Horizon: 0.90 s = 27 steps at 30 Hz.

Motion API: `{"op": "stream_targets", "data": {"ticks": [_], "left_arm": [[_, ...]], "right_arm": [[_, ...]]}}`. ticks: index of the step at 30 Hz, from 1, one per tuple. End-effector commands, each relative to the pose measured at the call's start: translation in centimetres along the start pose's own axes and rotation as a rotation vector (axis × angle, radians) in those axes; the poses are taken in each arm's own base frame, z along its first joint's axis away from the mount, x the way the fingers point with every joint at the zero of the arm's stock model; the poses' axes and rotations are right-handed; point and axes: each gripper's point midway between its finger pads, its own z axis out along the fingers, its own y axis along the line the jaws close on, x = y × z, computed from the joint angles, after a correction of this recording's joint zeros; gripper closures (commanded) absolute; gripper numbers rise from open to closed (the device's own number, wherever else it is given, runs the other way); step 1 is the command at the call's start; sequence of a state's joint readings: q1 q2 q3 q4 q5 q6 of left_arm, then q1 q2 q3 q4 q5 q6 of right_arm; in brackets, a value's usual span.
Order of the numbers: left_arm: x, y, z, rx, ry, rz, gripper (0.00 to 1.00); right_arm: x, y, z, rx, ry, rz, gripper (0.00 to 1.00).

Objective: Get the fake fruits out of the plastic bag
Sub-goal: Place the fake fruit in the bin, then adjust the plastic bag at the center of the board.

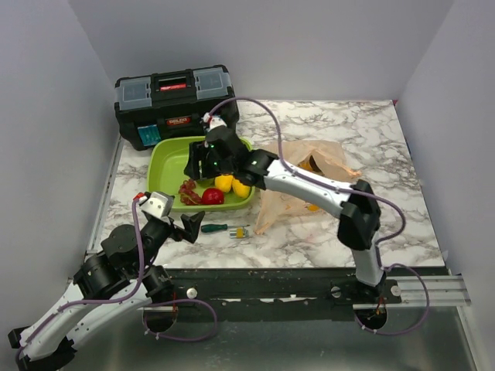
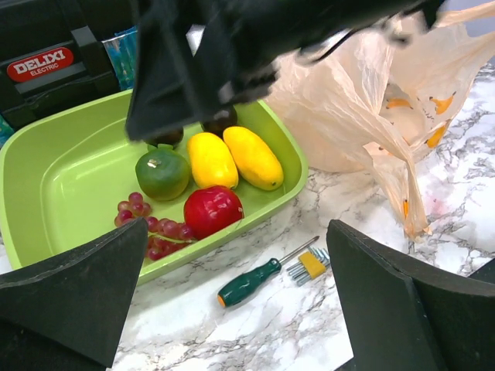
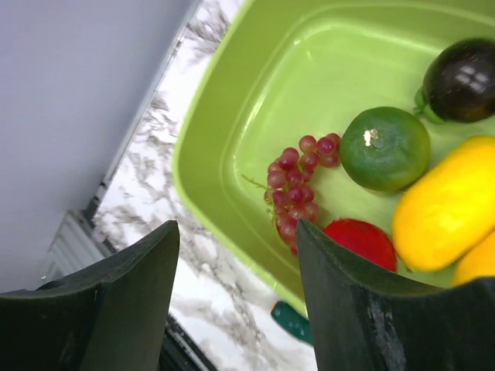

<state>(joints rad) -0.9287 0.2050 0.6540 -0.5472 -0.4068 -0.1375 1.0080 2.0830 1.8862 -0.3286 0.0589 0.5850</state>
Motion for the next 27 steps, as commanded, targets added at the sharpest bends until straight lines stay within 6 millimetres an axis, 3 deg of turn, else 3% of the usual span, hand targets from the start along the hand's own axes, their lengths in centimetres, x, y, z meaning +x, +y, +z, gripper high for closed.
{"op": "stream_targets", "data": {"ticks": [1, 9, 13, 17, 20, 27], "left_arm": [[0.0, -0.5, 0.2, 0.026, -0.003, 0.007, 0.02], [0.9, -3.4, 1.3, 0.147, 0.078, -0.004, 0.01], [1.2, -6.1, 2.9, 0.235, 0.174, -0.015, 0.01], [1.1, -8.7, 5.5, 0.296, 0.279, -0.023, 0.01], [2.3, -10.9, 7.7, 0.347, 0.393, -0.032, 0.01], [5.1, -14.0, 11.3, 0.395, 0.575, -0.085, 0.06]], "right_arm": [[-3.4, 0.3, -6.1, 0.018, -0.124, -0.059, 0.35], [-2.4, -7.2, -17.6, 0.255, -0.255, -0.063, 0.32], [0.6, -11.0, -21.4, 0.352, -0.265, -0.033, 0.31], [2.5, -14.3, -23.2, 0.475, -0.258, -0.011, 0.35], [3.3, -17.1, -24.2, 0.622, -0.273, 0.018, 0.36], [3.7, -21.6, -24.9, 0.857, -0.292, -0.012, 0.32]]}}
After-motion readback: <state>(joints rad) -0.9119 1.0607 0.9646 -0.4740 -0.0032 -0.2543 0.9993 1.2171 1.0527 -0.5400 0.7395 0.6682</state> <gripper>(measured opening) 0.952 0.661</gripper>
